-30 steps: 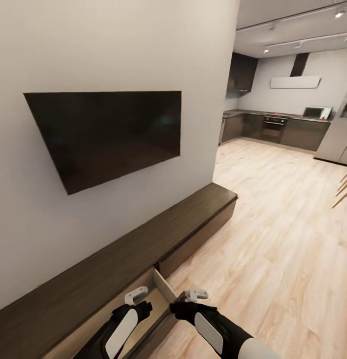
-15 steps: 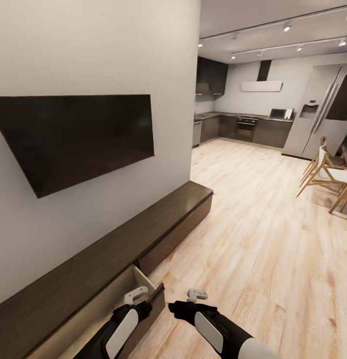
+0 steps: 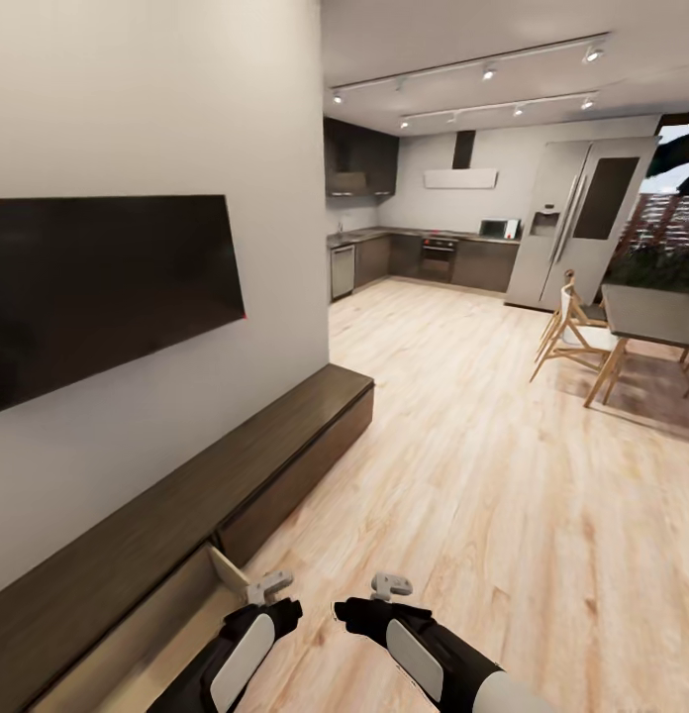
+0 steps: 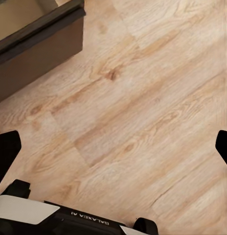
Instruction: Place each of the two pumpkins and all three candles from the living room inside a cabinet in the living room (use any cabinet), then make sure every cabinet is closed, and position the cauldron so it is next to a table in the living room.
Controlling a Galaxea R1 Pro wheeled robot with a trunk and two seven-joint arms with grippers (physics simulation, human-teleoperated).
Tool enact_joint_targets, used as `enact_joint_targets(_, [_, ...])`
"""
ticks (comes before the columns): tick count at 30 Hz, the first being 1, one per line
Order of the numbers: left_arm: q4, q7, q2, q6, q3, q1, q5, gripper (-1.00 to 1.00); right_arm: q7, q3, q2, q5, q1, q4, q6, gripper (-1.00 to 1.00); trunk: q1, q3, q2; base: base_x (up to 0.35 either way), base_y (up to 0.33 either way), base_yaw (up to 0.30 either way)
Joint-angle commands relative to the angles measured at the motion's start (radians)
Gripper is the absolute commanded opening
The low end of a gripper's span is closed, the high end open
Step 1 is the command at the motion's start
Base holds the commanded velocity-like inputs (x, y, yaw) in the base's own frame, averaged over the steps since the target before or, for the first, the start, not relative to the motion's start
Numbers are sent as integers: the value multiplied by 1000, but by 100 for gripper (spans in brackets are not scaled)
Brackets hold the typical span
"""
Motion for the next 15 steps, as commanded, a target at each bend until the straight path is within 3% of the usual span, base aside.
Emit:
enact_joint_targets(1, [-2, 8, 1, 2, -3, -1, 6, 100, -8, 7, -1, -9, -2, -1, 1, 100, 1, -1, -2, 121, -273, -240])
enact_joint_targets(15, [-2, 9, 2, 2, -3, -1, 7, 100, -8, 7, -1, -35, -2, 0, -1, 100, 1, 15, -2, 206, -265, -239])
